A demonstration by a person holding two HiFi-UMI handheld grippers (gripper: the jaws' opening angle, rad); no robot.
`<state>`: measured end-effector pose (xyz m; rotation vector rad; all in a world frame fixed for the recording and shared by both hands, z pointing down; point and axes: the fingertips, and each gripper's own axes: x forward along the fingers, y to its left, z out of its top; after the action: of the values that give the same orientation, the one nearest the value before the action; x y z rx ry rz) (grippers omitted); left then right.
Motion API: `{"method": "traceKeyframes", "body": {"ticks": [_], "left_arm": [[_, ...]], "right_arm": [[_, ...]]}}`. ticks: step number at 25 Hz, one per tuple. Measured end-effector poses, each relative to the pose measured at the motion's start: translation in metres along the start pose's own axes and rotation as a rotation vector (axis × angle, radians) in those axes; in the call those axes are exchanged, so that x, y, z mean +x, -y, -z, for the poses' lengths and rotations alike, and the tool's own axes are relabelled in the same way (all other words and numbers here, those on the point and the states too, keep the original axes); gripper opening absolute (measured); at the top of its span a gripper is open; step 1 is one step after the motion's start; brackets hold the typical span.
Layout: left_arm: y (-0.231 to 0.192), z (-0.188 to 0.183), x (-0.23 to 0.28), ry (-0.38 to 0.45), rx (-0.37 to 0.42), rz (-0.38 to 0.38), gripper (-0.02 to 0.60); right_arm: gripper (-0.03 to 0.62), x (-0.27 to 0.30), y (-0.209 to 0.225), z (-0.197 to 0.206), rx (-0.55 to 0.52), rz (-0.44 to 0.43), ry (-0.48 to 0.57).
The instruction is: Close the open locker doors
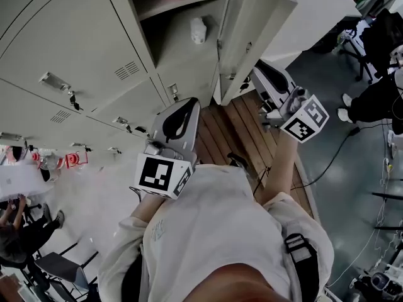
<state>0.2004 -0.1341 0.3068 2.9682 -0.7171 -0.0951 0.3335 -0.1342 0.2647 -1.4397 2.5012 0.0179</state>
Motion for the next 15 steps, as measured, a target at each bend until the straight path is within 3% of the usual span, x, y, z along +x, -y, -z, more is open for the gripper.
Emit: {"method": "traceKeyframes", "body": {"ticks": [9, 15], "left_arm": [[-0.027, -0.006, -0.027, 0.017, 0.003, -0.109, 0.008], [-0.042, -0.007, -0.044, 0.027, 0.001, -0.170, 0.008]], "right_arm": [[0.052, 0.058, -0.029, 0.021, 0.012, -0.144, -0.057], [0.057, 0.088, -0.039, 0.029, 0.010, -0.187, -0.067]]}}
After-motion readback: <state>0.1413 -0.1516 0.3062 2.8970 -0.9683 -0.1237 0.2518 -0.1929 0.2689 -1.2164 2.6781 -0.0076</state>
